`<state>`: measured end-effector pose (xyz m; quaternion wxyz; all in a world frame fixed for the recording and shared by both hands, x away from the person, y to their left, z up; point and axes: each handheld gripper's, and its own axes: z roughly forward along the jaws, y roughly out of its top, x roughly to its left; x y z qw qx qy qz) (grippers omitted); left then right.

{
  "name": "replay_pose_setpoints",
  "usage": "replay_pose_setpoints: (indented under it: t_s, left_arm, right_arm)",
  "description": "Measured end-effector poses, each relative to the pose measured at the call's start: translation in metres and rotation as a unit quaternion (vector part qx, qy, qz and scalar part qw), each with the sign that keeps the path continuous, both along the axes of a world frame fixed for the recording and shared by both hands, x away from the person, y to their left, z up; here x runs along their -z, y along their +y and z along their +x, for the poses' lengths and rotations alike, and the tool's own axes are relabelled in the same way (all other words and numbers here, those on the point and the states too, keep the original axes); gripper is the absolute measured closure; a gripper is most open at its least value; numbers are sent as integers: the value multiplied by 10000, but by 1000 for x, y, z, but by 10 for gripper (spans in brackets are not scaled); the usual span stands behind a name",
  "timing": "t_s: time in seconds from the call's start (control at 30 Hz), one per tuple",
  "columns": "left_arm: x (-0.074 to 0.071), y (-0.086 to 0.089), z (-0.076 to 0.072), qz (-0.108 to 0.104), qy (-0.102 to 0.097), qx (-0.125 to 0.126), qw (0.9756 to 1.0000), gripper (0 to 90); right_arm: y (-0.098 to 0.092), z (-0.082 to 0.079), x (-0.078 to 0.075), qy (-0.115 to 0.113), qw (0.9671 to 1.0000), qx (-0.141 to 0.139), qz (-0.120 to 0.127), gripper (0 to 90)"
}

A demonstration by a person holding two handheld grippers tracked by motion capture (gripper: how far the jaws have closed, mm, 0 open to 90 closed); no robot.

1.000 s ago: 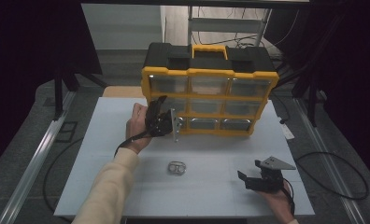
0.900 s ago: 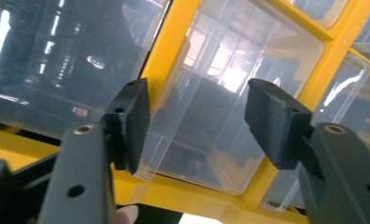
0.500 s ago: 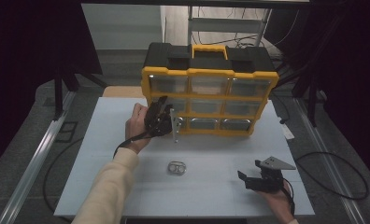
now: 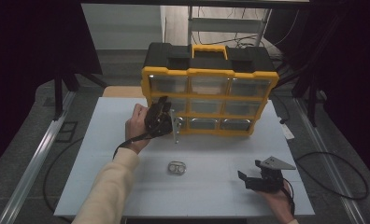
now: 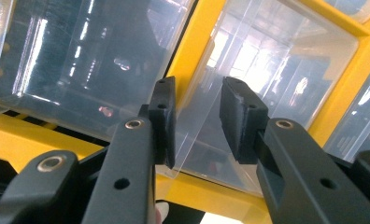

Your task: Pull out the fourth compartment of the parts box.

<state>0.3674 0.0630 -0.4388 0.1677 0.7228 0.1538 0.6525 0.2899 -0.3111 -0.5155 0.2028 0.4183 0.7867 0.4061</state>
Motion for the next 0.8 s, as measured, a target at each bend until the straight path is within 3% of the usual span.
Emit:
replay_pose_setpoints:
  t_s: [0.8]
  left_arm:
    - [2,1,-4,30,-108,24,9999,691]
  right_arm:
    - [-1,1,0,-1,10000,5,7,143]
